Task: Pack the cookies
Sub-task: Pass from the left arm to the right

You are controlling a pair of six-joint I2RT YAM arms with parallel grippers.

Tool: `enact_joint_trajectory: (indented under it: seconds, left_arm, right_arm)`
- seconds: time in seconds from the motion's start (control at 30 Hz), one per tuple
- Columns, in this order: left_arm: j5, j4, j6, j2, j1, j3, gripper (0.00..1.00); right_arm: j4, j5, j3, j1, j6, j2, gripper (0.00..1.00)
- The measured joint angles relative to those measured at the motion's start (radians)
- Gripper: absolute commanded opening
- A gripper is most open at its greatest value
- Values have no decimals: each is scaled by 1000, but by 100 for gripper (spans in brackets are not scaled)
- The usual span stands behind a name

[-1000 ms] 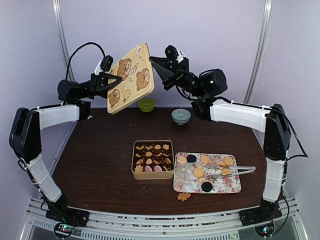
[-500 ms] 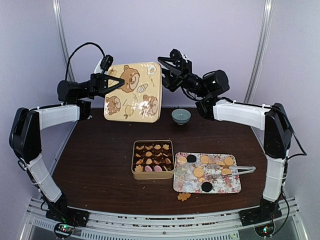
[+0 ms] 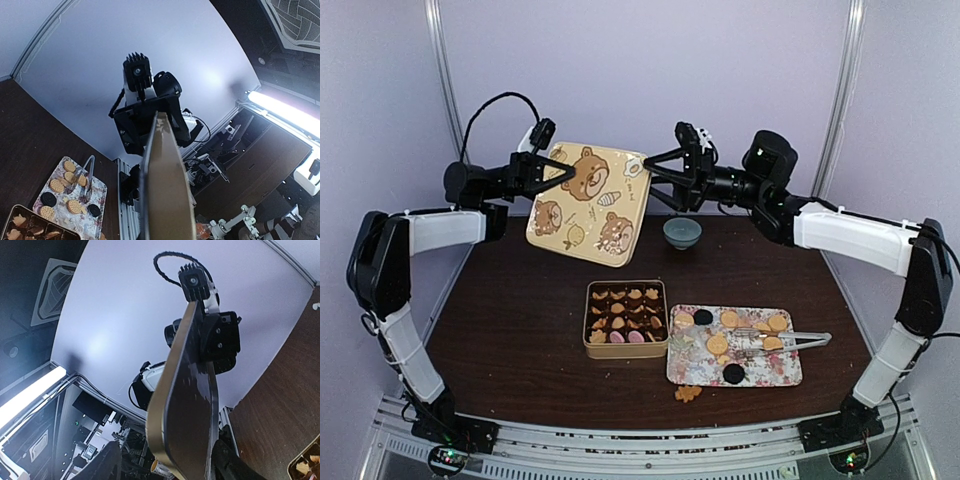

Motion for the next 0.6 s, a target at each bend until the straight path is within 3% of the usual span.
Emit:
enact_joint_trajectory:
  seconds: [0.1,0.17,0.27,0.33,0.43,0.53,0.6]
  left_arm:
    - [0,-5,1,19,0,10,0]
    - [0,-11,2,28,0,29,0]
    - [2,-16,8,29,0,41,0]
    - [2,-23,13,29,0,48,6]
    - [4,-32,15,29,0,52,28]
    - [4,-43,21,32,1,54,94]
    - [3,-58,30,36,1,58,98]
  right_arm:
    - [-90,8,-29,10,-97,-23,55]
    - [-211,27,-14,25,-197,-23,48]
    - [-336,45,27,53,-296,-16,28]
    - [-373,55,53,67,-327,-14,17]
    - [-367,59,57,80,-331,-13,3]
    - [-319,55,55,78,-302,-7,0]
    - [-283,59,49,77,-267,-6,0]
